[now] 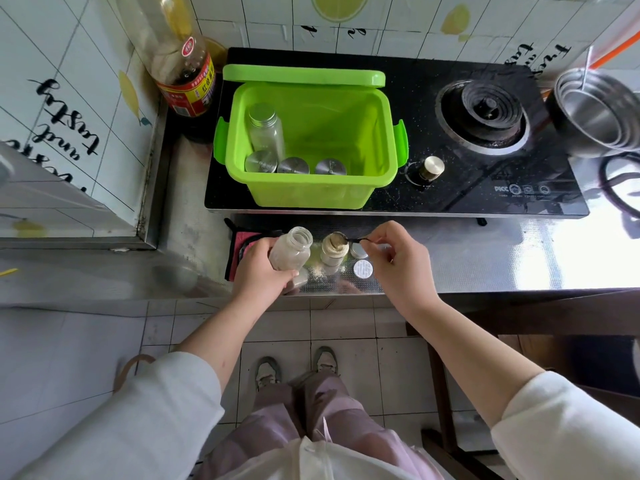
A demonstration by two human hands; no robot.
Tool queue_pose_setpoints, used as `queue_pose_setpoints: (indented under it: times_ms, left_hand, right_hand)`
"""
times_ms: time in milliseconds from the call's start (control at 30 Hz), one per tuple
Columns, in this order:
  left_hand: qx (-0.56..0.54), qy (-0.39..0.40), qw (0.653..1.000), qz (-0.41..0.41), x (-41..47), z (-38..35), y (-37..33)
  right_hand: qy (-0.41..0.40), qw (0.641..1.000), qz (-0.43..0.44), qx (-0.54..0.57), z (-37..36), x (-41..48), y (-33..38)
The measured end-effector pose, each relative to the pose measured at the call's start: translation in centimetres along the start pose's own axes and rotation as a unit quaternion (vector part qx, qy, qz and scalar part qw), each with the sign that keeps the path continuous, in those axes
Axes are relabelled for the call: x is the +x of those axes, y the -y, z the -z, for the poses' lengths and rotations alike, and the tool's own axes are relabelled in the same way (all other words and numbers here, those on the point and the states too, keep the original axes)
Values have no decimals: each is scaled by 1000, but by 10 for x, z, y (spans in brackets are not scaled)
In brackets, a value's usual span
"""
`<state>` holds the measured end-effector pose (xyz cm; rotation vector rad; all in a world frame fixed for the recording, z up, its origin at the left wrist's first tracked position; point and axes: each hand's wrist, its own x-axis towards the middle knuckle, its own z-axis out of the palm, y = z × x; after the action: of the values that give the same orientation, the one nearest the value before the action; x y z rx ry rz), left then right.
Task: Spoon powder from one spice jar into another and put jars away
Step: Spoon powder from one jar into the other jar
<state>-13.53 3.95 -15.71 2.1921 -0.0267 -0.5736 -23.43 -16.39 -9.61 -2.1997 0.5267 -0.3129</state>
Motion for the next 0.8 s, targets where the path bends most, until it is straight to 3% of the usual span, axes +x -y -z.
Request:
queue_pose_setpoints:
  times_ms: [367,800]
  left_hand:
    - [1,-1,1000,4,-2,0,-5]
    - [-16,-5,1000,6,-5,3,-5]
  right_hand:
    - [-4,996,75,-52,3,-5,-6]
    - [-32,999,12,-1,5,-5,-9]
